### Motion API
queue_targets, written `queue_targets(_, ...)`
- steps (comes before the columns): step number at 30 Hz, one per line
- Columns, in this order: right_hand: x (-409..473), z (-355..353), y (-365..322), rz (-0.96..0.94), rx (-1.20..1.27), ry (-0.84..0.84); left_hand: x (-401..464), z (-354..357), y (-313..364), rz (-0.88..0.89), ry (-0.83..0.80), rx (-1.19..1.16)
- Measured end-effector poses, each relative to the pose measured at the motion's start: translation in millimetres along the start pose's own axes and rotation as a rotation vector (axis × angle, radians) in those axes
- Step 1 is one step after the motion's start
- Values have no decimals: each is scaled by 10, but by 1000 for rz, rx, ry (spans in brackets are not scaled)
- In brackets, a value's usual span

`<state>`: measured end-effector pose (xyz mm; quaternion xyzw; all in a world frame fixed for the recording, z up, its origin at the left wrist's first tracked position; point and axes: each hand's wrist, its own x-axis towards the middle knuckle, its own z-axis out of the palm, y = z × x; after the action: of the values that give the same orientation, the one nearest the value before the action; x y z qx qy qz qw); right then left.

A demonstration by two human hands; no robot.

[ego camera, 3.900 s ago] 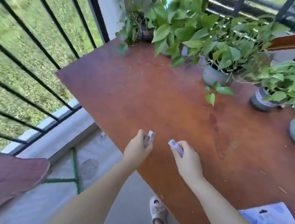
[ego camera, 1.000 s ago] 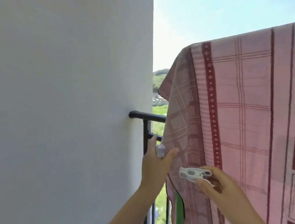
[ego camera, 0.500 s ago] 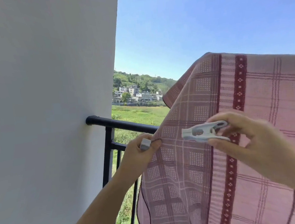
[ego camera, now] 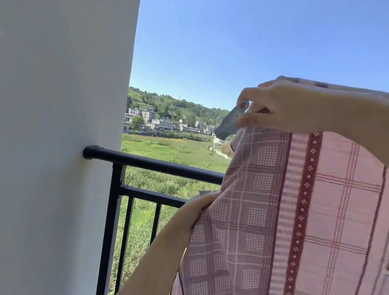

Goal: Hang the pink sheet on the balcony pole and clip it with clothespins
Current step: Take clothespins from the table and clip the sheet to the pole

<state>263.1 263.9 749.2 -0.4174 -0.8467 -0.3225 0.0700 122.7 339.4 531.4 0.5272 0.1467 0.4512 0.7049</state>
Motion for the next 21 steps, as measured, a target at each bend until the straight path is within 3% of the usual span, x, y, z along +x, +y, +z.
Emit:
queue_targets(2, -6, 98, 20, -67, -164, 33, 145, 73, -62, 6, 44, 88)
queue_targets(4, -30, 158, 40, -81, -278, 50, 246, 205, -173, 146, 159, 294)
queue_targets(6, -68, 187, 48, -78, -316, 50, 286, 358, -300, 389, 279, 593)
queue_targets(9, -89, 183, 57, -64, -285, 40, 244, 486, -349, 769, 558, 1256)
queue_targets(10, -91, 179, 53, -63, -282, 40, 220, 488, -335, 888, 598, 1305)
queue_targets(13, -92, 178, 47, -73, -281, 59, 49, 613, -276, 889, 568, 992)
queue_targets(15, -84, 183, 52, -87, -273, 73, 16, 715, -286, 717, 479, 785)
queue_targets(17, -69, 192, 68, -115, -264, 75, 32, 775, -306, 579, 411, 721)
queue_targets(21, -70, 121, 92, -107, -115, 63, -6, 703, -214, 403, 329, 310)
